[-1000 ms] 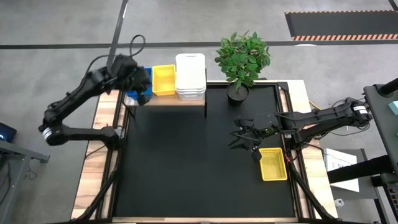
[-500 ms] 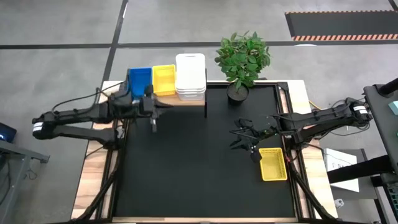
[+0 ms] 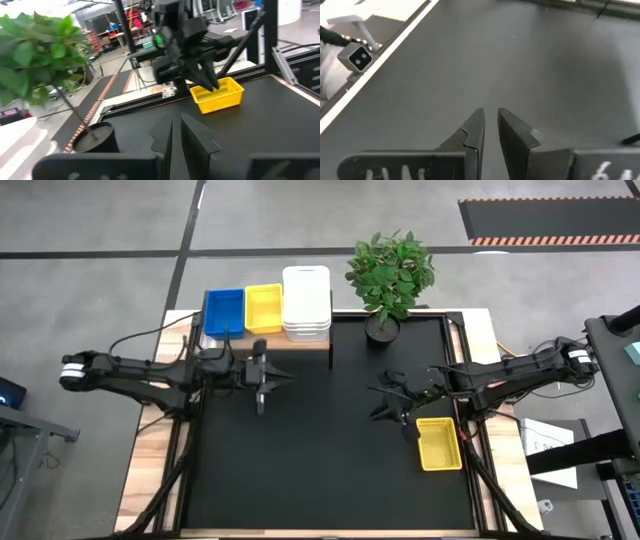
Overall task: Stack baskets on shelf by color
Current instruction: Stack the yellow bin into the yellow bin on the shelf
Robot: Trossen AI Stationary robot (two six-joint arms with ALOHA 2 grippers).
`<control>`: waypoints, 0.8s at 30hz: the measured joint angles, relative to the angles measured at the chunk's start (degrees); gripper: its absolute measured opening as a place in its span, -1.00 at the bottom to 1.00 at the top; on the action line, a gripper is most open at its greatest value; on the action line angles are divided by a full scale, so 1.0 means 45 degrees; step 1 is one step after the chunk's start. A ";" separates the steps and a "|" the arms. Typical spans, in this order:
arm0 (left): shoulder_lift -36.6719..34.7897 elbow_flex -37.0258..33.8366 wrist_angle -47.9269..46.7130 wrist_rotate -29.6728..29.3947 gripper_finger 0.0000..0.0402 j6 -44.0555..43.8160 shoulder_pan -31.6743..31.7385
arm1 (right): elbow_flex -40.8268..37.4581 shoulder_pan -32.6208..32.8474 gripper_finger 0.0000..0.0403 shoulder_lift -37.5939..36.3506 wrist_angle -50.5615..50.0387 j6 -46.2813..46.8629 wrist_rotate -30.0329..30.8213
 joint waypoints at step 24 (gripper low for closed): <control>0.0334 0.0037 0.1916 -0.0023 -0.89 0.0131 -0.0218 | 0.2508 0.5050 -0.26 0.2123 -0.5920 0.8600 0.2267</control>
